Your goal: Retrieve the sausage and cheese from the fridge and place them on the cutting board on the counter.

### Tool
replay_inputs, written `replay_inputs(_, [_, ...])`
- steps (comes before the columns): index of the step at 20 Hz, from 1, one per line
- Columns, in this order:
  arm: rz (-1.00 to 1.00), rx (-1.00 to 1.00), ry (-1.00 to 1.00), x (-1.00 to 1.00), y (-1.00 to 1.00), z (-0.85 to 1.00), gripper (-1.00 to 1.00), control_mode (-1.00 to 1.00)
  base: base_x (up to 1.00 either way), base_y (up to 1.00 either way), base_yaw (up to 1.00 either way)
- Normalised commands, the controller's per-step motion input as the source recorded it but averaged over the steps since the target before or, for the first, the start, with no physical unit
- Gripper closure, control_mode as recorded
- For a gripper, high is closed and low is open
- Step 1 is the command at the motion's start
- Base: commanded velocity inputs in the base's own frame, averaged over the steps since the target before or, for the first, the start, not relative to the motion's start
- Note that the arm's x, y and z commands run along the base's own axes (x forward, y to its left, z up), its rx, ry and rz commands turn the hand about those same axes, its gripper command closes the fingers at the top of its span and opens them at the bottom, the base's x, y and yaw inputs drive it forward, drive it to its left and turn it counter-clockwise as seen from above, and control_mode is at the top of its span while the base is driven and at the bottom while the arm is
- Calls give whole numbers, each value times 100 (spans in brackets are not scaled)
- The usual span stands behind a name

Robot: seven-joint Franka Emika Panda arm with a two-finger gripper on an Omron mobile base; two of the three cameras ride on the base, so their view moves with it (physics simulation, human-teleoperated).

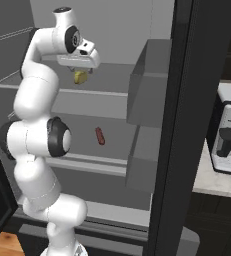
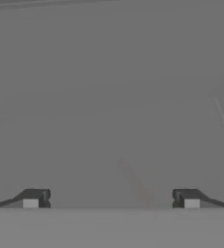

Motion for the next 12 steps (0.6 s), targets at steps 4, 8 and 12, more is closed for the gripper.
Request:
replay_inputs(4, [-3, 0, 0, -49, 0, -32, -100, -100, 0, 0, 0])
replay_inputs(8, [-4, 0, -1, -64, -13, -86, -100, -100, 0, 0, 0])
replay_inputs(12, [-5, 0, -2, 7, -39, -94, -100, -100, 0, 0, 0])
